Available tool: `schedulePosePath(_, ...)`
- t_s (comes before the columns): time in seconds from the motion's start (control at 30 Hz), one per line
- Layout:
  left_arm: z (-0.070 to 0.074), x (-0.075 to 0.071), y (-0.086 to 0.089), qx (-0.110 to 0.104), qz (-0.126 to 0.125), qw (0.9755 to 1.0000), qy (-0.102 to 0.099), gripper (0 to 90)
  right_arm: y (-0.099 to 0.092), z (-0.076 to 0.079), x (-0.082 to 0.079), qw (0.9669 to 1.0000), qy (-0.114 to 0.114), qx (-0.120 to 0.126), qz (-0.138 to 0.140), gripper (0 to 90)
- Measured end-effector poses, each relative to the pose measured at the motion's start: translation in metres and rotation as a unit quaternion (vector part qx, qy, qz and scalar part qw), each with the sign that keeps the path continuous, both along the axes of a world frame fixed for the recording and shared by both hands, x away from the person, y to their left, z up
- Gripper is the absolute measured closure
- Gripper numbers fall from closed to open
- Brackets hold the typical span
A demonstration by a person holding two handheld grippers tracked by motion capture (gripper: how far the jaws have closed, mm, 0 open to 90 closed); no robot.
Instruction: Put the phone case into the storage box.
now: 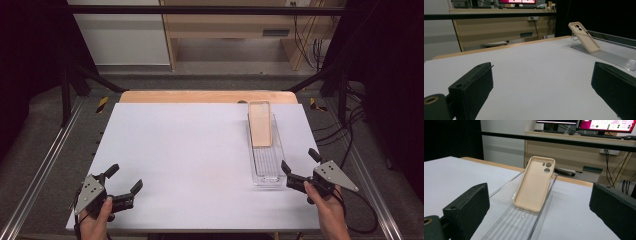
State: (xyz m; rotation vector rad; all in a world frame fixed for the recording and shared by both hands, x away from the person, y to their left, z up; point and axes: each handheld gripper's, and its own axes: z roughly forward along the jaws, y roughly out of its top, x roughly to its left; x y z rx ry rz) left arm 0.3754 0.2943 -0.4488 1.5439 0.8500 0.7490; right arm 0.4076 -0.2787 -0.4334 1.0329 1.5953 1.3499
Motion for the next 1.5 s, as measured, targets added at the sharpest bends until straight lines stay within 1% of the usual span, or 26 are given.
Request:
schedulePosePath(0.33, 0.000, 0.000, -0.001, -0.001, -0.003, 1.0000, 0.000, 3.5, -0.004, -0.011, -0.006, 1.0000, 0.006, -0.003, 0.005, 4.9)
schedulePosePath(0.57, 0.000, 0.000, -0.001, 0.000, -0.005, 1.0000, -0.001, 3.5, -0.007, -0.019, -0.008, 0.9999, 0.008, 0.003, 0.007, 3.8)
schedulePosePath(0.87, 0.000, 0.000, -0.002, 0.000, -0.006, 1.0000, -0.001, 3.5, -0.008, -0.025, -0.011, 0.9999, 0.001, 0.006, 0.012, 2.9)
schedulePosePath(1.33, 0.000, -0.001, -0.002, 0.000, -0.006, 1.0000, -0.001, 3.5, -0.004, -0.032, -0.012, 0.9997, -0.013, 0.007, 0.019, 2.4)
schedulePosePath(1.5, 0.000, -0.001, -0.003, 0.000, -0.009, 1.0000, -0.002, 3.5, -0.002, -0.035, -0.012, 0.9996, -0.013, 0.011, 0.023, 2.3)
